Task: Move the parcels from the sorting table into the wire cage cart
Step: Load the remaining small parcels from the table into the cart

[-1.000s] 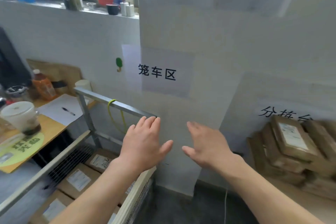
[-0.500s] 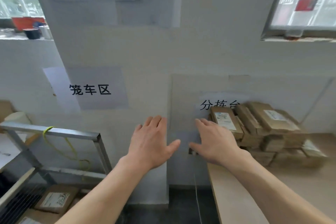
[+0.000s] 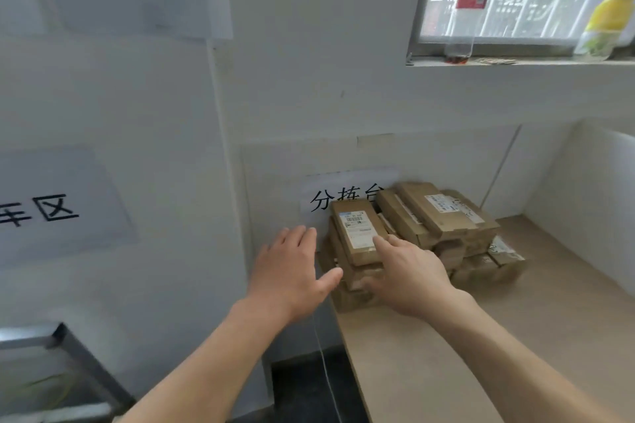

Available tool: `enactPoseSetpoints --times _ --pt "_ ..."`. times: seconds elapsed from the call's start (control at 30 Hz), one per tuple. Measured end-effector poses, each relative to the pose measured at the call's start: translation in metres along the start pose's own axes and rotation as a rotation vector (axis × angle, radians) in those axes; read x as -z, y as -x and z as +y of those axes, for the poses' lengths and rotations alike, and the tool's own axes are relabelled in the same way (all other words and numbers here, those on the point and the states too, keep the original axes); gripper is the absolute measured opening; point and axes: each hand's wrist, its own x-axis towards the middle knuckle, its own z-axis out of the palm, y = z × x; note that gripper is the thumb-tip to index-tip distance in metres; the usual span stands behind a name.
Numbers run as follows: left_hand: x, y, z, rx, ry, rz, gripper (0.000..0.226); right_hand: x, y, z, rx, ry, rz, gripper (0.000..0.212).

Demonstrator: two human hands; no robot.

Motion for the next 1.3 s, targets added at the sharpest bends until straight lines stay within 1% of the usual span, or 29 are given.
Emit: enactPoseSetpoints --times 0.13,0.23,0.37,0.53,0.67,0.77,0.83,0.97,1.03,1.13,1.2,1.3 --pt "-0.022 -0.047 -0.006 -0.036 0.08 -0.026 0.083 -0.007 -0.027 0.019 -0.093 0.018 -0.02 0.053" --pt "-0.037 -0.081 -0.012 -0.065 0.132 -0.087 0.084 -0.011 -0.049 0.029 -0.166 0.038 -0.027 0.047" --pt "-0.057 -0.119 -0.013 -0.088 0.199 -0.125 0.075 -0.015 -0.068 0.048 -0.257 0.035 -0.034 0.044" --pt "-0.077 -0.147 -0.002 -0.048 0.282 -0.21 0.068 -0.023 -0.076 0.082 -0.422 0.012 -0.037 0.058" --pt "-0.091 -0.164 0.008 -0.035 0.291 -0.252 0.067 -0.029 -0.085 0.111 -0.534 -0.011 -0.031 0.053" --pt "-0.098 -0.173 0.017 -0.013 0.289 -0.273 0.069 -0.034 -0.094 0.132 -0.602 -0.03 -0.009 0.06" --pt "-0.104 -0.178 0.024 -0.009 0.29 -0.274 0.068 -0.038 -0.099 0.147 -0.64 -0.051 0.008 0.062" --pt "-0.112 -0.194 0.044 -0.02 0.374 -0.248 0.059 -0.044 -0.112 0.174 -0.703 -0.118 0.037 0.073" --pt "-0.115 -0.201 0.059 -0.005 0.424 -0.249 0.055 -0.047 -0.118 0.188 -0.724 -0.135 0.041 0.073" --pt "-0.121 -0.209 0.084 0.0 0.493 -0.262 0.043 -0.055 -0.125 0.208 -0.75 -0.172 0.037 0.076" --pt "-0.126 -0.215 0.098 0.029 0.552 -0.274 0.038 -0.058 -0.13 0.22 -0.774 -0.214 0.036 0.081" --pt "-0.134 -0.226 0.116 0.117 0.621 -0.318 0.038 -0.062 -0.139 0.235 -0.803 -0.298 0.001 0.086"
